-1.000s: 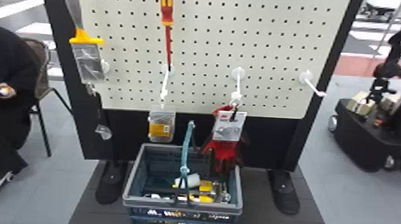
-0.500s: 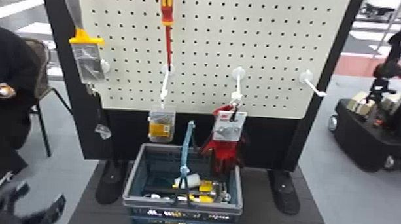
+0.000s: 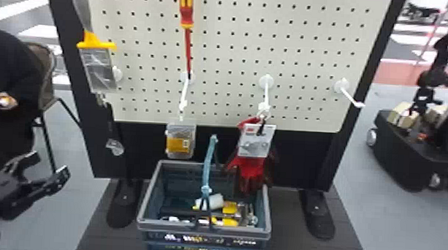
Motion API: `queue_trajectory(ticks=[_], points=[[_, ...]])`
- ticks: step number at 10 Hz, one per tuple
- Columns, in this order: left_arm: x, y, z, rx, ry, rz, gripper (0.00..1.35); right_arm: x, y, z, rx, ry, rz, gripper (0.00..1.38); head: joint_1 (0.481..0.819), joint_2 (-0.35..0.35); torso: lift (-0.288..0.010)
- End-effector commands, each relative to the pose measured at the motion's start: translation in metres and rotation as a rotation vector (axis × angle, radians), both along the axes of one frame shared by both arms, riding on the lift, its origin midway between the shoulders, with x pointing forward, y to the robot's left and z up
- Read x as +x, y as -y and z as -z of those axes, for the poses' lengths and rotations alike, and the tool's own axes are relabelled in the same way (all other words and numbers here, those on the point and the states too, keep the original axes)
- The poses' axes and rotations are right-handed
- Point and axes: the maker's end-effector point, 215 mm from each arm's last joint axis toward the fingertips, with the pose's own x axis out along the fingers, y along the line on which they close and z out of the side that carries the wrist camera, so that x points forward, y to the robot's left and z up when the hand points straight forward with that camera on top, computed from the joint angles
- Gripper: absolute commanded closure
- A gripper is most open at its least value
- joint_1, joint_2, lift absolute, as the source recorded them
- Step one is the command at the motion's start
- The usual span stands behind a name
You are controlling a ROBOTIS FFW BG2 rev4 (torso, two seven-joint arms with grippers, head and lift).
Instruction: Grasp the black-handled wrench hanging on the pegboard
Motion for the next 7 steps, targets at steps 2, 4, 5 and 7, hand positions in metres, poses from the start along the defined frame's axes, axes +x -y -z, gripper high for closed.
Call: queue_trajectory(ticks=[2, 4, 5, 7], points=[[0.032, 0.017, -0.013, -0.075, -0.022, 0.126, 0.27, 0.001, 0.000, 0.001, 0.000, -0.001, -0.001, 0.13, 0.549, 0.000, -0.100], [0.055, 0.052, -0.024, -0.071, -0.046, 0.276, 0.27, 0.001, -0.001, 0.003, 0.004, -0.006, -0.001, 0.13, 0.549, 0.000, -0.100], [0.066, 0.068, -0.031, -0.074, -0.057, 0.336, 0.27, 0.001, -0.002, 0.004, 0.004, -0.006, -0.006, 0.13, 0.549, 0.000, -0.100], [0.075, 0.103, -0.056, -0.116, -0.040, 0.465, 0.26, 0.003, -0.004, 0.006, 0.007, -0.009, -0.012, 0.13, 0.549, 0.000, -0.100]])
